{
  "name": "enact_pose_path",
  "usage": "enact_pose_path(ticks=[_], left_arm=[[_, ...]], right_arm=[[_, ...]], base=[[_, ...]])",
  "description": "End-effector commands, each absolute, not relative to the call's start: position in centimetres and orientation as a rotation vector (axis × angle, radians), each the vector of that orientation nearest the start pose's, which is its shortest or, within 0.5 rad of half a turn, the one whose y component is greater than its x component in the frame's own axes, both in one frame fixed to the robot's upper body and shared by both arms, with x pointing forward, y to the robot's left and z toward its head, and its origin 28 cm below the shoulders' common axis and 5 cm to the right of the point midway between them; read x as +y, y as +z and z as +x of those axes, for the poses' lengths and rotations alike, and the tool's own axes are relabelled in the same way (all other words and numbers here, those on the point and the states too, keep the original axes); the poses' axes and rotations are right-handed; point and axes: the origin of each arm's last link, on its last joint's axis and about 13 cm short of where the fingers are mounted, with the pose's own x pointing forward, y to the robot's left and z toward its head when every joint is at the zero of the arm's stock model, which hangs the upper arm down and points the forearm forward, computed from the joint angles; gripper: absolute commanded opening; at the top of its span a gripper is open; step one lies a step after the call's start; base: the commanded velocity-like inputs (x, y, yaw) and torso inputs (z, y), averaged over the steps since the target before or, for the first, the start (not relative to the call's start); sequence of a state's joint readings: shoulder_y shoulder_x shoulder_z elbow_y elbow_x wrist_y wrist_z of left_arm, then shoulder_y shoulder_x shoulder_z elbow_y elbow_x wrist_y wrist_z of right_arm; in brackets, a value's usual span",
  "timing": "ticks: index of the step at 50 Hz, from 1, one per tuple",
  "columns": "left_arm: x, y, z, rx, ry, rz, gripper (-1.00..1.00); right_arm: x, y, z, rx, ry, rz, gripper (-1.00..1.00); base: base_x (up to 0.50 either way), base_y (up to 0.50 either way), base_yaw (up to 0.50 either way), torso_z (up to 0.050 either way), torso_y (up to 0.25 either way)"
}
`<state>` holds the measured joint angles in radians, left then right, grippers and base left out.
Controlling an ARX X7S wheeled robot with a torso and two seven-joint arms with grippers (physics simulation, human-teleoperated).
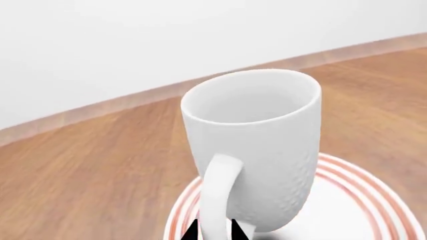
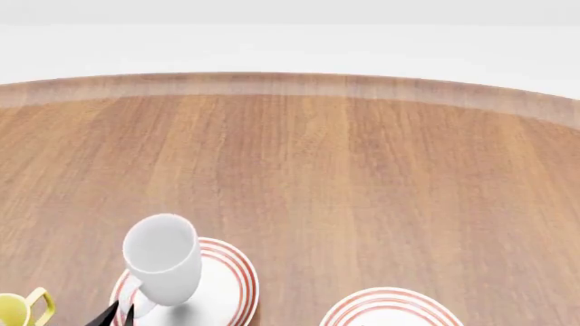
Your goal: Put the white mug on the left plate.
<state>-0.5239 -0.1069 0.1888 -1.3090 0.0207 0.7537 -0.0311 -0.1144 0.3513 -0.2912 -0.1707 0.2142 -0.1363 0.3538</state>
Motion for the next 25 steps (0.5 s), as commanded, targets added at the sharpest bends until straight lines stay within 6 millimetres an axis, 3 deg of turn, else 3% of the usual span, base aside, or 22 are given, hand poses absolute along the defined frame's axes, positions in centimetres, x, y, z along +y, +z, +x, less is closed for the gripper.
enact_pose_path(ticks=[1,14,15,25], left_arm=[[23.7,-5.62,27.06,0.05,-0.075,0.199,-1.0],[23.58,-5.64,27.11,0.055,-0.049,0.205,-1.0],[23.61,-5.6,27.23,0.064,-0.045,0.204,1.0],[23.63,-5.5,27.33,0.059,-0.048,0.195,1.0]], right_arm=[[-11.23,2.91,17.69,-0.115,-0.016,-0.05,1.0],[-11.29,2.87,17.71,-0.116,-0.016,-0.049,1.0],[-11.29,2.88,17.72,-0.117,-0.018,-0.051,1.0],[-11.29,2.9,17.69,-0.117,-0.016,-0.048,1.0]], base=[[0.0,0.0,0.0,0.0,0.01],[0.0,0.0,0.0,0.0,0.0],[0.0,0.0,0.0,0.0,0.0],[0.0,0.0,0.0,0.0,0.0]])
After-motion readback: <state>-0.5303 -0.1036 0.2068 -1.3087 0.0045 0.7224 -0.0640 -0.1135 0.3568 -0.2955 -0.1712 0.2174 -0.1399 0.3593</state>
